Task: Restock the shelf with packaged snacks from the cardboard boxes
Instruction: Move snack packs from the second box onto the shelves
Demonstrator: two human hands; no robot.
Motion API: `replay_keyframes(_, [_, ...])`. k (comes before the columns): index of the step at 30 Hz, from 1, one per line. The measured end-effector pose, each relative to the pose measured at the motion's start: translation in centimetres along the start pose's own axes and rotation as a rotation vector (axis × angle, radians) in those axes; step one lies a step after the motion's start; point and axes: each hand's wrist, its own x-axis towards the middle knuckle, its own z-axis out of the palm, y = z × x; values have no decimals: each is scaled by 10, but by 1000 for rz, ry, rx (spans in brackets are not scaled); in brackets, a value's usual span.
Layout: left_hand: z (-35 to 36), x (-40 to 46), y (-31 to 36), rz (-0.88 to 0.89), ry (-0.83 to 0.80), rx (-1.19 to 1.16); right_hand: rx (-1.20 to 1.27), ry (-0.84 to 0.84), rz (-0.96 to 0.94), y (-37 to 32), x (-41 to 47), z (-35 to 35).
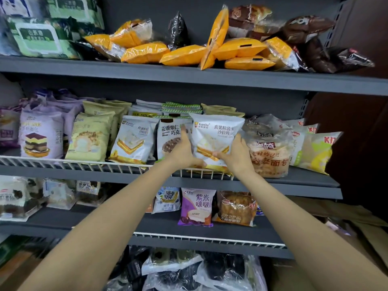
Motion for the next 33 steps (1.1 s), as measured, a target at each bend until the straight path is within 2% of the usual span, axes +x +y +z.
replay_keyframes(3, [4, 8, -7, -14, -4, 0, -15, -50, -3, -1, 5, 0])
replay_keyframes(8, [10, 18, -5, -17, 55, -53, -199, -273, 0, -4, 10, -10])
replay_keyframes(14, [15, 19, -9, 13, 62, -60, -310, -290, -56, -11, 26, -12])
replay_keyframes(20, [18, 11, -10, 53, 51, -53, -332, -286, 33, 2, 27, 5])
replay_keyframes(23, [13, 2, 1, 81, 205, -226, -263, -316, 36, 19, 19, 16])
replay_keyframes(25, [9, -3, 11, 162, 318, -277, -147, -337, 60, 24, 18, 17])
replay_keyframes(27, [7, -2, 17, 213, 355, -234, 54, -258, 91, 21, 17, 13])
replay_keyframes(30, [4, 2, 21, 219, 332, -177, 205, 64, -30, 6, 10, 0])
replay_keyframes(31, [4, 4, 22, 215, 316, -136, 222, 120, -72, 2, 9, -3])
replay_keyframes(33, [2, 6, 23, 189, 261, -30, 155, 108, -100, -4, 8, -4])
